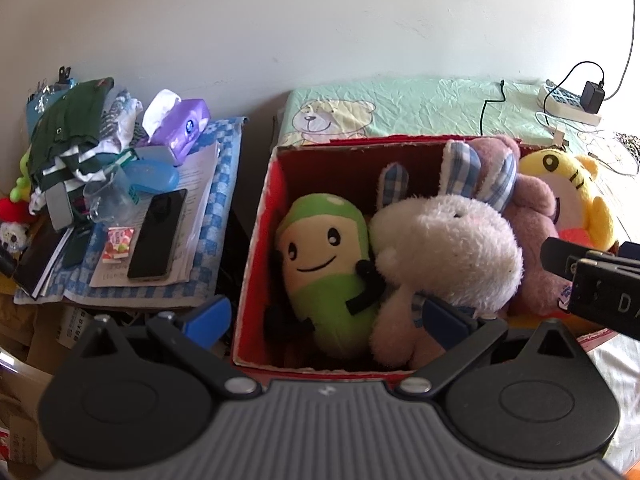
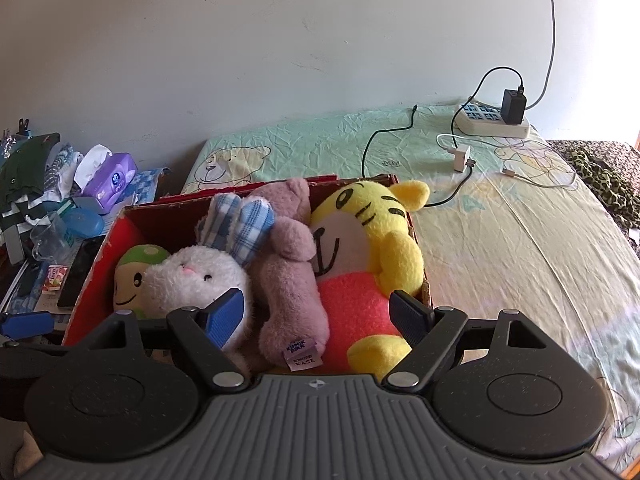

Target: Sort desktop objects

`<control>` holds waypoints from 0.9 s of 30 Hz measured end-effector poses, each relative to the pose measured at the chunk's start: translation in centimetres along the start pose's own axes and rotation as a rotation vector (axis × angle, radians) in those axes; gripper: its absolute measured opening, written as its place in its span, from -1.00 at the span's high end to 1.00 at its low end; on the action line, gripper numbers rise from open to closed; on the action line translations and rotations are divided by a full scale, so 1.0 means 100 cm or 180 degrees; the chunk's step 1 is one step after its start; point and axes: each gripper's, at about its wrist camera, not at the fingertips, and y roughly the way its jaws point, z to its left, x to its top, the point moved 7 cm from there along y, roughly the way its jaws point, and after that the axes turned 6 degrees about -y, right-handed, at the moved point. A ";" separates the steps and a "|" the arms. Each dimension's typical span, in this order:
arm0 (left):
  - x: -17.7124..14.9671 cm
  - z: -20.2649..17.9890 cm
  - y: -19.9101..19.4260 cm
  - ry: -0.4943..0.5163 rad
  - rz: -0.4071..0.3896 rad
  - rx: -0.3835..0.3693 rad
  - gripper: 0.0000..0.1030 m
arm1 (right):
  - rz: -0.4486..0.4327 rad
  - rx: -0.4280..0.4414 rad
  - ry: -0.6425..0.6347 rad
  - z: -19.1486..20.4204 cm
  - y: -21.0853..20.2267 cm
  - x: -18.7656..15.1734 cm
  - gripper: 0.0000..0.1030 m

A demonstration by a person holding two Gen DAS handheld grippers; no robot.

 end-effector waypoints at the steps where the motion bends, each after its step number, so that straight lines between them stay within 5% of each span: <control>1: 0.000 0.000 0.001 0.0003 -0.0005 -0.0007 -0.98 | 0.0001 -0.0001 -0.0001 0.000 0.001 0.000 -0.60; 27: 0.009 -0.002 0.019 0.0079 -0.0114 -0.0099 -0.99 | 0.0006 -0.0063 -0.0049 0.002 0.013 0.002 -0.60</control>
